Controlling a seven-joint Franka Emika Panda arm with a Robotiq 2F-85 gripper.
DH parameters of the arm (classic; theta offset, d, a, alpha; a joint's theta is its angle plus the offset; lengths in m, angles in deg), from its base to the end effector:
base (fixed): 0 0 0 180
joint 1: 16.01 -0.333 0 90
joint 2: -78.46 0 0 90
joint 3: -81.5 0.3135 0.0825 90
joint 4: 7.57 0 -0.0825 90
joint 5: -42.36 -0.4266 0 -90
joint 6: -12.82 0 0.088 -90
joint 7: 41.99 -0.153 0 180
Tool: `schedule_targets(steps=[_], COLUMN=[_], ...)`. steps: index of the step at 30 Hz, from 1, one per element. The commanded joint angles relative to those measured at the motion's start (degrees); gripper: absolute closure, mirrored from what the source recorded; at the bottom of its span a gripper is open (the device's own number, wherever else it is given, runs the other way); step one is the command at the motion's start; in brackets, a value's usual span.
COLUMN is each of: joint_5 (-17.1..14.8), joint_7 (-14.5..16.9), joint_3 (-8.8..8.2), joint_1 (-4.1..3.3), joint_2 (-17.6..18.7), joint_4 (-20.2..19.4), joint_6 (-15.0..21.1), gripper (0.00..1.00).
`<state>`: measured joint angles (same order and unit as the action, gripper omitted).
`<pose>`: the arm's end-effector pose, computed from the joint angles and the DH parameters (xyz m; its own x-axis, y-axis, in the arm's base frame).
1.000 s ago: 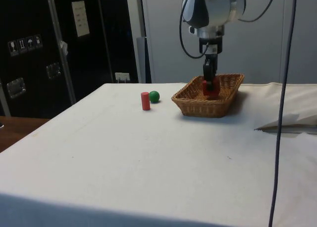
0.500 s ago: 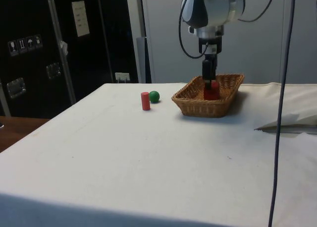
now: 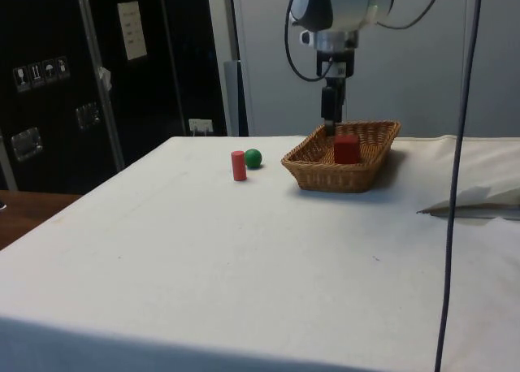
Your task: Pick up the object to the left of the cylinder and place it into the basket.
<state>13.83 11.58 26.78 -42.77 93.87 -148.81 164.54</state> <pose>0.4311 -0.2667 0.1539 0.9969 0.0358 0.0706 0.0339 -0.9990 0.0274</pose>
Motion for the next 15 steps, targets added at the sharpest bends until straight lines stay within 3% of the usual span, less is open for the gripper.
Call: schedule_targets(steps=[1,7,8,9,15], joint_5=[1.3,1.9,1.0,2.0,2.3], joint_7=[-0.5,-0.8,0.0,-0.8,-0.9], joint_3=[-0.69,-0.57,-0.17,-0.57,-0.63], joint_1=[-0.46,-0.92,-0.40,-0.97,-1.66], joint_2=[-0.2,-1.1,-1.3,-1.2,-1.3], joint_4=[0.9,3.6,3.3,3.9,6.3], joint_6=[-1.5,-4.6,-4.1,-5.0,-7.2], gripper=[0.00,0.00,0.00,0.00,0.00])
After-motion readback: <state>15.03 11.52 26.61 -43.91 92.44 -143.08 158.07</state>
